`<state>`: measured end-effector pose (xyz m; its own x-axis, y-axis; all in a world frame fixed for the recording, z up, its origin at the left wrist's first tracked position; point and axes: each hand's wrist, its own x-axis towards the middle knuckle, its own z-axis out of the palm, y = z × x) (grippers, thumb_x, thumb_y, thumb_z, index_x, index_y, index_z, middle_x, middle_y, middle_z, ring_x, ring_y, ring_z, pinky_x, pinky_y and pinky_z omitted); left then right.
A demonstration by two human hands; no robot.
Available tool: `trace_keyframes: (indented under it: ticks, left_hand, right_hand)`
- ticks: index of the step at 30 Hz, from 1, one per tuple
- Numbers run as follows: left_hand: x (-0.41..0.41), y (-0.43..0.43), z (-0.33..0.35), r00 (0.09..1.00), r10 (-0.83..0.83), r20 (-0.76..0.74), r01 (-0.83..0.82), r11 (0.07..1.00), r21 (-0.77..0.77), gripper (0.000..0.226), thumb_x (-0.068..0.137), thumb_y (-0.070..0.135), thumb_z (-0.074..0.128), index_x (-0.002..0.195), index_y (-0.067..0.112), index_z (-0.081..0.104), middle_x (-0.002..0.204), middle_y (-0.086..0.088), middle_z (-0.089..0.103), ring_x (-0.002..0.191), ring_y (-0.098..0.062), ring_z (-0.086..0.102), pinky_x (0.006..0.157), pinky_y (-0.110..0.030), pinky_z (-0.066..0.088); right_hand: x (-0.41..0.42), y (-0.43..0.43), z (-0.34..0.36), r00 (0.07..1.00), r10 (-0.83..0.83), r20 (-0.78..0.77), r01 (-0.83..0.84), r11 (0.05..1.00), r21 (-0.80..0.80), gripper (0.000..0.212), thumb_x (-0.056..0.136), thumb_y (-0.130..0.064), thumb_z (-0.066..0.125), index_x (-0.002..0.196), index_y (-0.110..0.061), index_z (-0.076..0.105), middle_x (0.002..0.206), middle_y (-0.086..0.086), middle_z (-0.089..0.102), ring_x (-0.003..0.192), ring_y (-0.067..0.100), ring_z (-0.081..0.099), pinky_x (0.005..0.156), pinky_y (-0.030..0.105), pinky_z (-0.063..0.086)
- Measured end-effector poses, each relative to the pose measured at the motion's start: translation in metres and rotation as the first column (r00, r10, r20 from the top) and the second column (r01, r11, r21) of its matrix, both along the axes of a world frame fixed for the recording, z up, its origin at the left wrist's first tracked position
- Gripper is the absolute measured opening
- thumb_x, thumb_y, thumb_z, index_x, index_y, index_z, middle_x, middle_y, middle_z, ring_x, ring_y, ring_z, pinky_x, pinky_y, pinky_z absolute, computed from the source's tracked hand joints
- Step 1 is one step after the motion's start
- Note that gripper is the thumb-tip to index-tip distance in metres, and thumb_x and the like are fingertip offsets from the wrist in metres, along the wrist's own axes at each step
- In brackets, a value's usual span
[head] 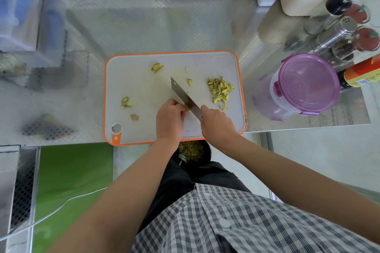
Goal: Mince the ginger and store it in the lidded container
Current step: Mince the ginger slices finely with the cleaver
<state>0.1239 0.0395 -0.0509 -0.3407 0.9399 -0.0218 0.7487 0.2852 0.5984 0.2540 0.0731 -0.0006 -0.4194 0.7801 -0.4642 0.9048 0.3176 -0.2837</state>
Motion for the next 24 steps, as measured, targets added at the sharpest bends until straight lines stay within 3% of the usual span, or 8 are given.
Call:
trace_keyframes:
  ticks: [10, 16, 20, 24]
  left_hand:
    - [-0.003, 0.0, -0.003, 0.999, 0.042, 0.017, -0.042, 0.999, -0.024, 0.004, 0.075, 0.006, 0.076, 0.074, 0.005, 0.072, 0.071, -0.01, 0.064, 0.061, -0.027, 0.059, 0.057, -0.035, 0.05]
    - [-0.003, 0.0, -0.004, 0.999, 0.037, 0.026, -0.037, 0.999, -0.014, 0.003, 0.073, 0.004, 0.077, 0.074, 0.005, 0.074, 0.072, -0.01, 0.065, 0.061, -0.028, 0.061, 0.057, -0.035, 0.052]
    - [-0.004, 0.0, -0.004, 0.999, 0.03, 0.026, -0.03, 1.0, -0.003, 0.003, 0.073, 0.002, 0.076, 0.075, 0.005, 0.074, 0.073, -0.011, 0.066, 0.062, -0.027, 0.062, 0.058, -0.037, 0.053]
    - [-0.004, 0.0, -0.005, 0.999, 0.029, 0.035, -0.029, 1.0, 0.001, 0.004, 0.073, 0.003, 0.076, 0.072, 0.004, 0.073, 0.071, -0.011, 0.065, 0.062, -0.028, 0.06, 0.056, -0.038, 0.052]
  right_hand:
    - [0.005, 0.004, 0.0, 0.992, -0.048, -0.117, 0.049, 0.999, 0.008, 0.013, 0.099, -0.019, 0.04, 0.089, -0.016, 0.031, 0.075, 0.002, 0.042, 0.068, 0.027, 0.041, 0.057, 0.033, 0.029]
    - [0.005, 0.004, 0.005, 0.997, 0.019, -0.072, -0.019, 1.0, -0.007, 0.01, 0.097, -0.016, 0.041, 0.103, -0.008, 0.045, 0.077, 0.005, 0.047, 0.07, 0.028, 0.046, 0.059, 0.034, 0.036]
    - [0.0, 0.006, 0.003, 0.999, 0.017, -0.05, -0.018, 1.0, -0.023, 0.005, 0.097, -0.014, 0.041, 0.093, -0.012, 0.039, 0.076, 0.006, 0.046, 0.069, 0.026, 0.046, 0.057, 0.034, 0.036]
    - [-0.004, 0.007, -0.005, 0.999, 0.002, -0.053, -0.003, 1.0, -0.02, 0.004, 0.097, -0.012, 0.039, 0.098, -0.01, 0.042, 0.078, 0.005, 0.045, 0.07, 0.027, 0.044, 0.059, 0.034, 0.034]
